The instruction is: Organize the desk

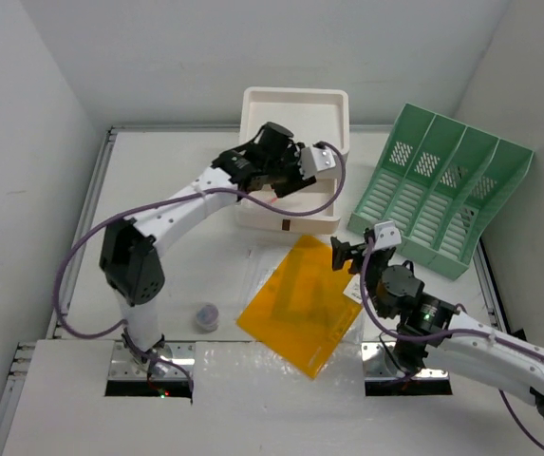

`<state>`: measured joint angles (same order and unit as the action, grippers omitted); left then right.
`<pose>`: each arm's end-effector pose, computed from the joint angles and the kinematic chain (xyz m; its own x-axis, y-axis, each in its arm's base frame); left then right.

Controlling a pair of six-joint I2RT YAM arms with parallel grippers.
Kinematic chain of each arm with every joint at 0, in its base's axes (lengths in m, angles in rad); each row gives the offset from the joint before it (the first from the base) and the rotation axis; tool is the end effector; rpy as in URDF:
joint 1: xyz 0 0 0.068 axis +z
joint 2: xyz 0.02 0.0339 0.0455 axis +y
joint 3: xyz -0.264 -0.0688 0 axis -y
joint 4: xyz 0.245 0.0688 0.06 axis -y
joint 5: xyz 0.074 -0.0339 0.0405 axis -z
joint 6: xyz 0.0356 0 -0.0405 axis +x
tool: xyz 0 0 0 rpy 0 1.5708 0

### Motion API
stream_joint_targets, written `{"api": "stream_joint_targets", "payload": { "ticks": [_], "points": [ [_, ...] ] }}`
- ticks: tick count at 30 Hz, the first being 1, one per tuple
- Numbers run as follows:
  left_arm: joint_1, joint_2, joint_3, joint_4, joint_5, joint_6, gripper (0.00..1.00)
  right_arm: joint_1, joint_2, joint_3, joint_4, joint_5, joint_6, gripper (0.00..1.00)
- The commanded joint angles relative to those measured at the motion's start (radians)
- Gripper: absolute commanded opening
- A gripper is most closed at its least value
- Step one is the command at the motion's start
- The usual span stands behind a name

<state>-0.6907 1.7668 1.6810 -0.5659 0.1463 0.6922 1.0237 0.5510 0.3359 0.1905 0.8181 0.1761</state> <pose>0.3108 -0.2636 0.3450 0.0994 0.7370 -0.6685 0.8524 0.2836 0.4394 0.0979 0.1108 0.2556 -0.0484 0.1508 -0.9874 -0.1989 0.9673 0.1575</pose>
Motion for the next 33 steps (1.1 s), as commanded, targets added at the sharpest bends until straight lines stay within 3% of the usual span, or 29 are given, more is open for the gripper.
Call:
{"api": "stream_joint_targets", "payload": {
  "ticks": [1,2,7,9,12,16,17,21,27,33],
  "points": [
    [-0.006,0.097,0.086,0.028,-0.138,0.078,0.47,0.003,-0.002,0.012,-0.063,0.012,-0.007,0.79],
    [-0.009,0.112,0.104,0.021,-0.142,0.079,0.61,0.004,0.003,0.012,-0.063,0.006,-0.01,0.79],
    [-0.009,0.086,0.123,-0.015,-0.12,0.034,0.76,0.003,0.092,0.043,-0.075,-0.075,-0.036,0.8],
    [-0.009,0.059,0.117,-0.025,-0.103,0.014,0.78,0.003,0.15,0.067,-0.086,-0.08,-0.043,0.74],
    [-0.009,-0.01,0.126,-0.043,-0.122,-0.046,0.8,-0.02,0.22,0.112,-0.118,-0.128,-0.059,0.57],
    [0.003,-0.07,0.129,-0.046,-0.191,-0.13,0.85,-0.167,0.383,0.158,-0.119,-0.331,0.006,0.37],
    [0.011,-0.081,0.131,-0.043,-0.192,-0.143,0.85,-0.192,0.406,0.16,-0.079,-0.383,0.022,0.27],
    [0.086,-0.115,0.128,-0.014,-0.192,-0.21,0.89,-0.232,0.507,0.141,0.079,-0.45,0.024,0.22],
    [0.207,-0.067,0.137,-0.008,-0.165,-0.26,0.9,-0.263,0.719,0.238,0.145,-0.493,0.005,0.16],
    [0.215,-0.044,0.098,0.014,-0.206,-0.243,0.9,-0.306,0.829,0.281,0.237,-0.465,0.003,0.09]
  ]
}}
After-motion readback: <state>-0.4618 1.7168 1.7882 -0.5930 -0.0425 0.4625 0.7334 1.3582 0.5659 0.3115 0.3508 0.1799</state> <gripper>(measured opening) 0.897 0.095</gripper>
